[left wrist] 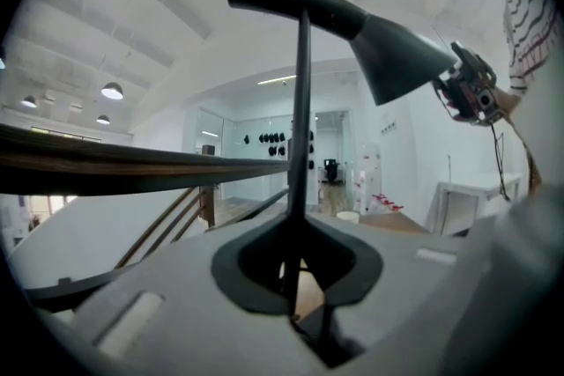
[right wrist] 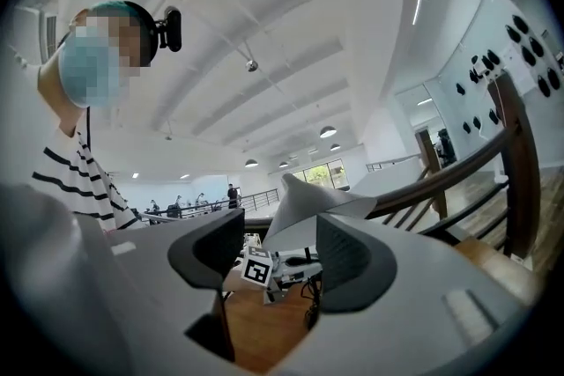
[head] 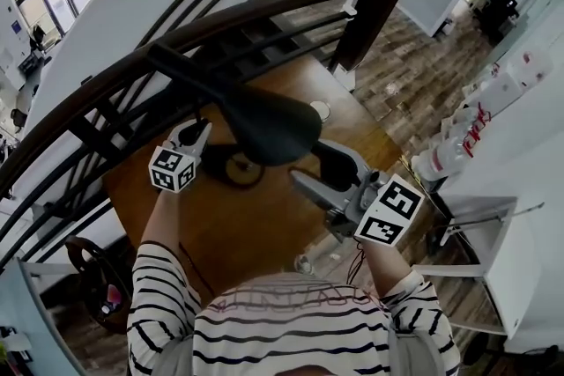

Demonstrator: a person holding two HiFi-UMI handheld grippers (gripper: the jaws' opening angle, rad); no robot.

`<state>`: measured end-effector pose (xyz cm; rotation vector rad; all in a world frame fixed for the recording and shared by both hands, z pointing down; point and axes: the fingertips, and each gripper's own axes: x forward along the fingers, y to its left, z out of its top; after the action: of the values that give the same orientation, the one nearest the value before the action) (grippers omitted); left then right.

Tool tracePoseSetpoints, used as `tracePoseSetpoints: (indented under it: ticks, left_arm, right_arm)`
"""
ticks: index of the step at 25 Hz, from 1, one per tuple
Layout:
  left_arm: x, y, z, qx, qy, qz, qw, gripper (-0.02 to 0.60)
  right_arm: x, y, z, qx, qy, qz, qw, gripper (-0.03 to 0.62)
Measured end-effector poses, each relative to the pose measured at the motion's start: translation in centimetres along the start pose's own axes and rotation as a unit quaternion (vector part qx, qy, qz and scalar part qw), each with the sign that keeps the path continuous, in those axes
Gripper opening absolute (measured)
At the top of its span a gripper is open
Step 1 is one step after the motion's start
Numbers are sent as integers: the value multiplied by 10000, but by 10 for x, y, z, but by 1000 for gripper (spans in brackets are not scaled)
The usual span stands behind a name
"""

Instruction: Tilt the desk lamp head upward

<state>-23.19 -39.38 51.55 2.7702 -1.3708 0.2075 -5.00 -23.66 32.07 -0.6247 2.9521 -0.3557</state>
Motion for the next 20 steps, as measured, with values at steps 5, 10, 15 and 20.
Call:
tracePoseSetpoints:
  ticks: [5,10,15,20]
  left_arm:
    - [-1,0,-1,28,71,14,10000,31]
    - [0,-4,0,67,159,25,9998,29]
    - [3,-6,-2,211,334,41,9992,26]
    - [4,-4,-7,406,560,22,9976,25]
  right_arm:
    - [-1,8,24,-289,131,157,9994,253]
    - [-2,15,48,-513,70,297,9982,253]
    - [0,19,73,-705,-21,460,9965,244]
    - [11,25,97,-950,-107,580,9937,241]
